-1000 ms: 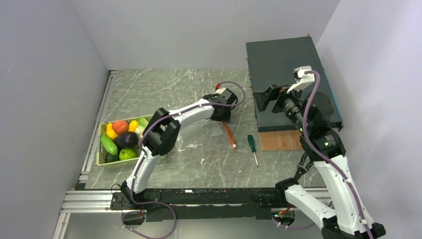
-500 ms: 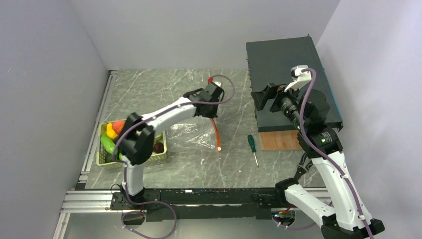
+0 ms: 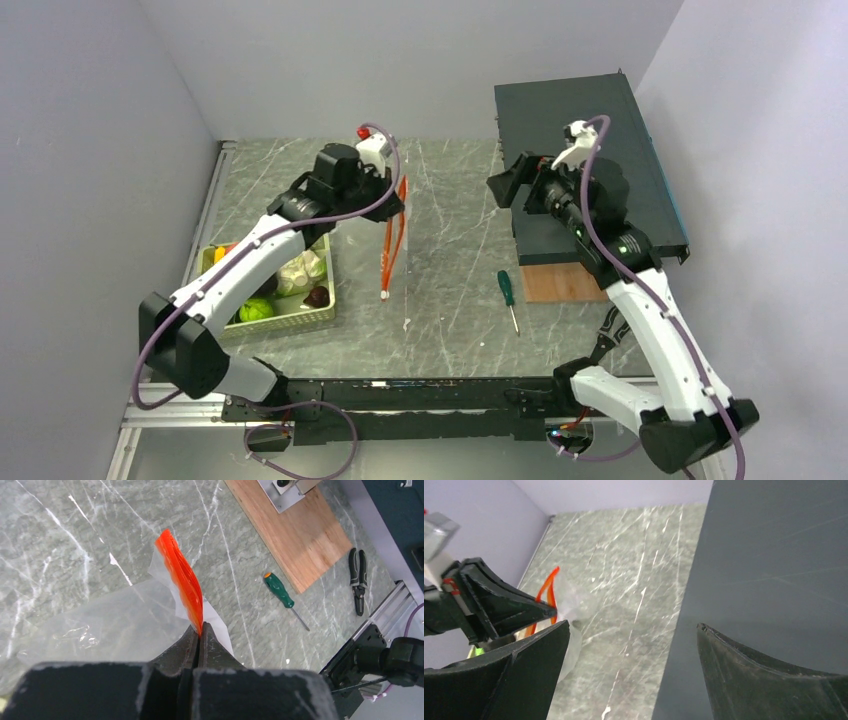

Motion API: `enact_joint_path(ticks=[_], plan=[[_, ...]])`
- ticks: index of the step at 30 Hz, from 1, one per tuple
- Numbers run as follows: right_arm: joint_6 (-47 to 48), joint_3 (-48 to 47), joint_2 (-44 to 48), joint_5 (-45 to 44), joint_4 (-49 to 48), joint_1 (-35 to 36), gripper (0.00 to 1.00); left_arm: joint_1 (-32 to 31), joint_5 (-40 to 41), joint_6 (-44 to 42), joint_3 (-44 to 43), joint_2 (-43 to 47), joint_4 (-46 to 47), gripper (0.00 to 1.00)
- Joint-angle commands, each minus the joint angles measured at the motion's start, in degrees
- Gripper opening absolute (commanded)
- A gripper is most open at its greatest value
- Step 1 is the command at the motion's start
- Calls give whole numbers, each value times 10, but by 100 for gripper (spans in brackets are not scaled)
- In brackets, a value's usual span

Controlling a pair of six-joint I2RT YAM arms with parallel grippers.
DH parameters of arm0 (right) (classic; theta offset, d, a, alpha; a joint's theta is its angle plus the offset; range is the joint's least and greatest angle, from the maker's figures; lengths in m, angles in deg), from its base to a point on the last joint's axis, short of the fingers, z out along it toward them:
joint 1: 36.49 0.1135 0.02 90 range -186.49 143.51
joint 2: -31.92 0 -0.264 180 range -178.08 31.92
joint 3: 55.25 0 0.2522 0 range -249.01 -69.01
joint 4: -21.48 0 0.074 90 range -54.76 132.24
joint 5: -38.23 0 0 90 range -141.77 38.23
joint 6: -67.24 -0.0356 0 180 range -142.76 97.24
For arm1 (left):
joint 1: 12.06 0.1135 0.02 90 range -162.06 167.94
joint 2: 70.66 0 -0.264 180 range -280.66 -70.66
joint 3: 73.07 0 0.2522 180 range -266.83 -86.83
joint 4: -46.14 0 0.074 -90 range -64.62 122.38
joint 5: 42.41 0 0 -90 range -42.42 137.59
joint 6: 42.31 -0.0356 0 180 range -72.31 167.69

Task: Place the food in the zip-top bag and seal the zipper
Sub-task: Pick up the zipper food storage bag at the center of the board, then open the zipper of the food storage bag at the center of the board.

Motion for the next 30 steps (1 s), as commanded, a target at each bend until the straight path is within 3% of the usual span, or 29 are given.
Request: enact_joint_path(ticks=[1,6,11,17,25,30], plan=[[-55,-28,-31,49,-20,29,98,27,-63,-57,44,53,68,0],[-73,-80,-93,-32,-1,144,93,39,-112,-71,61,89,84,0],[-94,-110,-157,-111,-14,246,84,39,-110,-78,72,113,82,0],[-120,-75,-193,-225,-74,356,73,44,-36,-93,91,140,81,0],[-142,-40,-216,-280,-127,423,61,61,-37,-66,110,140,104,0],[-177,-11,-214,-291,-161,423,41,63,-50,-56,111,135,108,0]])
